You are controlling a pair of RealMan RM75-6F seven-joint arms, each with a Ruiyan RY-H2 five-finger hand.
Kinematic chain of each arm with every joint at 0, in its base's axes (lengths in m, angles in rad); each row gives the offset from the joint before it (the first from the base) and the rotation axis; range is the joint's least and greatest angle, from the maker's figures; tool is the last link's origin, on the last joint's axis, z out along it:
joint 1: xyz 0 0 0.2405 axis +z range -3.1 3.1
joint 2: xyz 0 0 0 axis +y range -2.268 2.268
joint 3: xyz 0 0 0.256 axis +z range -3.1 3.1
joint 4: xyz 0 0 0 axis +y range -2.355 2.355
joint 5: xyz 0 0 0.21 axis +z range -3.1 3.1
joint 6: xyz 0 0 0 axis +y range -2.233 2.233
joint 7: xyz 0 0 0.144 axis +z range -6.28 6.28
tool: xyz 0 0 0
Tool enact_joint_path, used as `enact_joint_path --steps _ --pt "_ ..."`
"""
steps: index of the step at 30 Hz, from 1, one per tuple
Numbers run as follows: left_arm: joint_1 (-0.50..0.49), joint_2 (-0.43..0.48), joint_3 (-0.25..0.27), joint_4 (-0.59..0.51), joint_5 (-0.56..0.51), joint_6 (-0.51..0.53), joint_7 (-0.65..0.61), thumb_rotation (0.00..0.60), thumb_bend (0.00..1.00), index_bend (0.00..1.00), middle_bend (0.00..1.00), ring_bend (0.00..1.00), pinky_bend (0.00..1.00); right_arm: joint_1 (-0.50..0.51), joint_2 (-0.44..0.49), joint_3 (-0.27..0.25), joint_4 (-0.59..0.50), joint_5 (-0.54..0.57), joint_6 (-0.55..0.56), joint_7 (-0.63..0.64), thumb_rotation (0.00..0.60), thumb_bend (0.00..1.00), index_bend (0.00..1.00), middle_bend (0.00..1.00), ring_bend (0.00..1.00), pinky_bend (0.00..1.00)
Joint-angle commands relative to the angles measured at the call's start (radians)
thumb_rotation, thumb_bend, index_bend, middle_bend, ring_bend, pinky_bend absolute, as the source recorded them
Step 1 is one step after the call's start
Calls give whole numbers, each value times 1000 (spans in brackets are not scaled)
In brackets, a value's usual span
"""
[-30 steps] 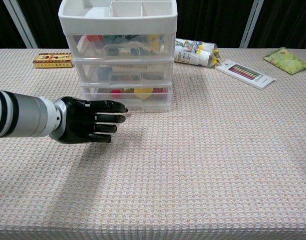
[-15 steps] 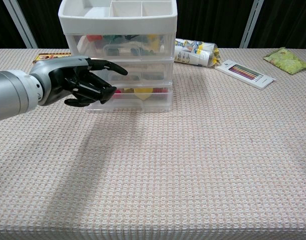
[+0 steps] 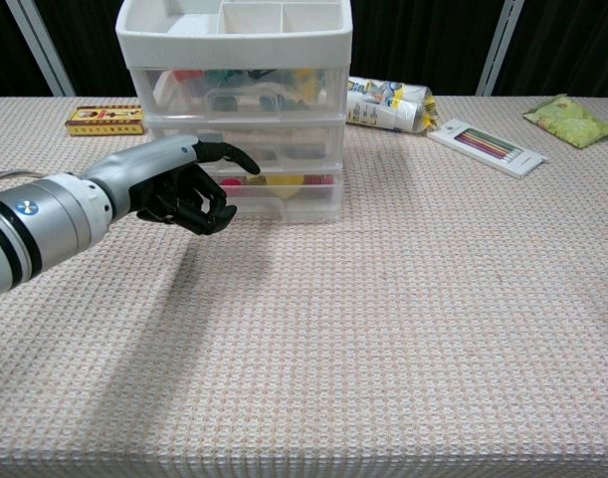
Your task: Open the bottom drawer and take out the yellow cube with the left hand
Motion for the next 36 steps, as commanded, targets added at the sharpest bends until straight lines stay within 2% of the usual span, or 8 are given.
enact_joint_path --steps 1,11,18,23,26,36 --pt "-3 -11 2 24 0 -3 19 600 483 206 733 866 1000 0 1 1 -2 1 -1 -2 600 61 0 45 0 0" --pt "-16 -15 28 56 -19 -33 116 600 482 243 736 866 1000 -1 0 1 -2 5 0 0 600 60 0 49 0 0" --pt "-3 36 38 -49 -6 -54 102 600 482 318 744 866 1000 -3 -1 -2 0 6 -2 4 600 60 0 51 0 0" --pt "1 83 63 -124 -7 -74 118 600 482 320 744 866 1000 -4 0 -3 0 4 -2 5 600 60 0 51 0 0" --pt "-2 122 74 -174 -33 -122 100 600 482 319 744 865 1000 -6 2 -2 -1 3 2 7 600 61 0 51 0 0" --pt "-21 185 112 -237 -30 -174 109 600 481 318 740 862 1000 -7 1 -4 -4 1 3 3 600 61 0 54 0 0"
